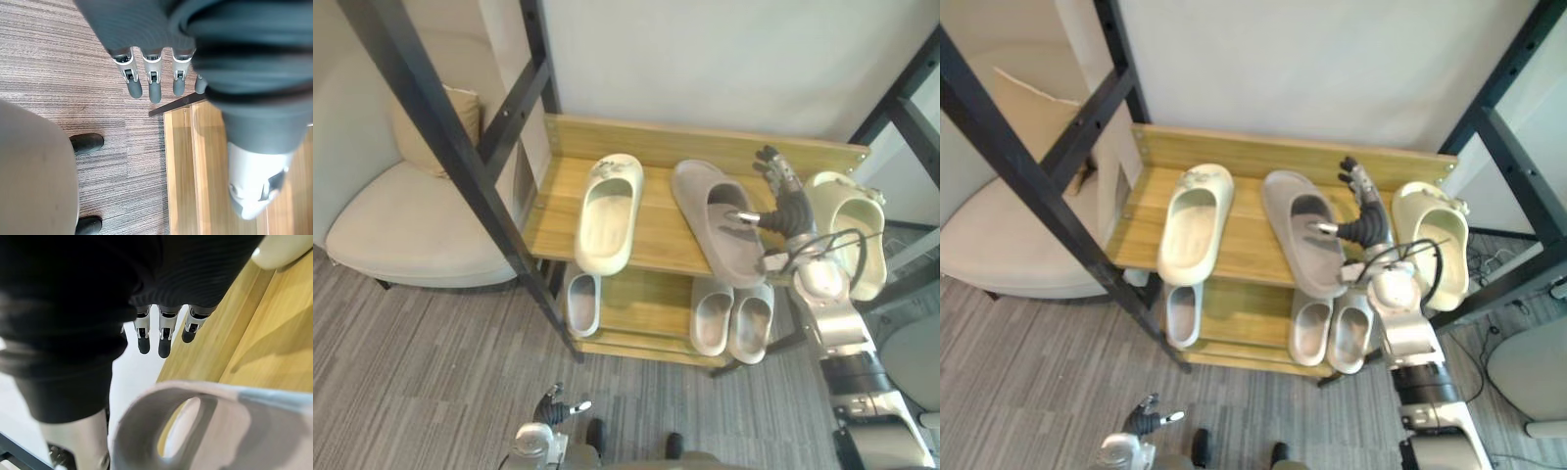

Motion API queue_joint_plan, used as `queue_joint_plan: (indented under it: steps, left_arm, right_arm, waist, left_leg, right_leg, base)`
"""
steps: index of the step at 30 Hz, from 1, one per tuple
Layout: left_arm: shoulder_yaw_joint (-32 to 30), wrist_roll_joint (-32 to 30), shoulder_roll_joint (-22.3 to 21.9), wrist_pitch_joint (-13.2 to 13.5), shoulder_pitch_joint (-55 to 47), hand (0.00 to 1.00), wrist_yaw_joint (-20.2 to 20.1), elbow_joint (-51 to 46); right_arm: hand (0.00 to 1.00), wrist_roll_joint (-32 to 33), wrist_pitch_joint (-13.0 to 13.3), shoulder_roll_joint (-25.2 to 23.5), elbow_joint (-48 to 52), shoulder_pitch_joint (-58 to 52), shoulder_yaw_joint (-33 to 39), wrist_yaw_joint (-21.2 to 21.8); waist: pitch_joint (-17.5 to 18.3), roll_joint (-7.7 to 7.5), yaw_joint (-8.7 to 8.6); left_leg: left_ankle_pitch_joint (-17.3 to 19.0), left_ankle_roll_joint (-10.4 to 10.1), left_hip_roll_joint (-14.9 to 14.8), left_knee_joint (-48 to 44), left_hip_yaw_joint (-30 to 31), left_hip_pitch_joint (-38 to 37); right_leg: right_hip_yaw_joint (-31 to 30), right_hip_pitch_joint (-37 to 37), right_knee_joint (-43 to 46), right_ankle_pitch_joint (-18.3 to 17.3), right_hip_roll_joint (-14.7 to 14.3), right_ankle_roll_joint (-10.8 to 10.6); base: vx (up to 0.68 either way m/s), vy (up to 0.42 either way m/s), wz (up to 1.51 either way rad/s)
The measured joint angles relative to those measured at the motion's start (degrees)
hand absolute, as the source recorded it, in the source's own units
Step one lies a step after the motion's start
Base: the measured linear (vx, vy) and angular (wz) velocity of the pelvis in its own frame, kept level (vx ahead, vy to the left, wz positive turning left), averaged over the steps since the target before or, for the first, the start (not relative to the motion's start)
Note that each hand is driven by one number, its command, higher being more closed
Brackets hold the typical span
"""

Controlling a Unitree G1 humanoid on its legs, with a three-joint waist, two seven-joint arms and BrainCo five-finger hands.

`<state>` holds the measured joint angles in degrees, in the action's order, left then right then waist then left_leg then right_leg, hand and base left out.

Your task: Organize the slippers on the shoe rack

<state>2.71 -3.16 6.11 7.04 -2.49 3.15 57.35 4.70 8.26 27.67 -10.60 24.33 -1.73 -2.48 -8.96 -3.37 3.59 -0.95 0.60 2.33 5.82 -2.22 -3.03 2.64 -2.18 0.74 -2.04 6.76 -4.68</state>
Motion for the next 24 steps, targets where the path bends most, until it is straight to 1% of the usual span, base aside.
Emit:
queue_joint_plan:
  steps: [3,4,10,11,12,14,18,21,24]
  left_arm:
    - [-1.1,0.5,-0.1,0.0,0.0,0.00,0.0,-0.1]
    - [-1.1,1.0,-0.2,0.0,0.0,0.00,0.0,-0.1]
    - [-1.3,1.3,-0.2,0.1,0.1,0.00,0.0,-0.6]
    - [-1.3,1.6,-0.2,0.1,0.1,0.00,0.0,-0.6]
    - [-1.3,2.2,-0.1,0.2,0.1,0.00,0.0,-0.6]
    - [-1.3,2.5,-0.1,0.2,0.2,0.00,0.0,-0.6]
    - [-1.3,3.0,-0.1,0.2,0.3,0.00,0.0,-0.6]
    - [-1.2,3.3,-0.1,0.2,0.4,0.00,0.0,-0.6]
    - [-1.0,3.4,-0.1,0.2,0.7,0.00,0.0,-0.6]
  right_arm:
    - [0.00,0.0,-0.4,1.2,-1.8,2.5,-1.8,-0.1]
    - [0.00,0.0,-0.6,1.8,-2.2,3.0,-2.1,-0.1]
    - [0.00,0.3,-1.0,3.3,-7.1,8.5,-4.3,0.3]
    - [0.00,0.3,-1.0,4.2,-8.1,9.6,-5.5,0.4]
    - [1.00,0.4,-1.1,4.5,-8.9,10.7,-5.9,1.0]
    - [1.00,0.4,-1.0,4.7,-10.4,12.1,-6.8,1.8]
    - [1.00,0.4,-1.1,6.3,-11.7,14.5,-10.4,3.1]
    - [1.00,0.4,-1.0,6.5,-12.7,15.9,-11.3,4.4]
    - [1.00,0.4,-1.1,7.1,-13.0,16.8,-12.3,4.5]
  waist:
    - [-0.5,-0.01,0.14]
    - [-0.5,0.05,0.35]
    - [-1.5,0.43,0.41]
    - [-1.6,0.48,0.44]
    - [-2.0,0.48,0.44]
    - [-2.3,0.52,0.44]
    - [-2.6,0.65,0.44]
    - [-3.0,0.73,0.44]
    - [-3.4,0.72,0.57]
  left_leg:
    - [0.0,0.0,0.0,0.0,0.3,0.1]
    - [0.0,0.0,0.0,0.0,0.5,0.1]
    - [-0.1,0.0,0.0,0.1,0.8,0.4]
    - [-0.1,0.0,-0.1,0.1,0.9,0.6]
    - [-0.2,0.0,-0.2,0.1,1.0,0.6]
    - [-0.3,-0.1,-0.5,0.1,1.0,0.6]
    - [-0.4,-0.3,-0.7,0.1,1.0,0.7]
    - [-0.5,-0.5,-0.9,0.3,1.0,0.7]
    - [-0.6,-0.6,-1.0,0.4,0.9,0.7]
  right_leg:
    - [0.1,0.0,0.1,0.0,0.0,0.0]
    - [0.2,0.0,0.1,0.0,0.0,0.0]
    - [0.6,0.2,0.4,0.0,-0.1,0.0]
    - [0.7,0.2,0.6,0.0,-0.1,0.0]
    - [0.8,0.3,0.9,0.0,-0.3,0.1]
    - [1.3,0.3,0.9,0.3,-0.6,0.5]
    - [1.5,0.3,0.9,0.3,-0.8,0.5]
    - [1.5,0.3,0.9,0.3,-0.9,0.5]
    - [1.5,0.2,0.9,0.3,-1.0,0.5]
  base:
    - [-0.02,-0.016,0.02]
    - [-0.02,-0.021,0.05]
    - [-0.01,-0.016,0.03]
    - [-0.01,-0.022,0.03]
    - [-0.01,-0.030,0.04]
    - [-0.02,-0.033,0.02]
    - [-0.01,-0.016,0.00]
    - [-0.04,-0.035,-0.01]
    - [-0.05,-0.034,0.00]
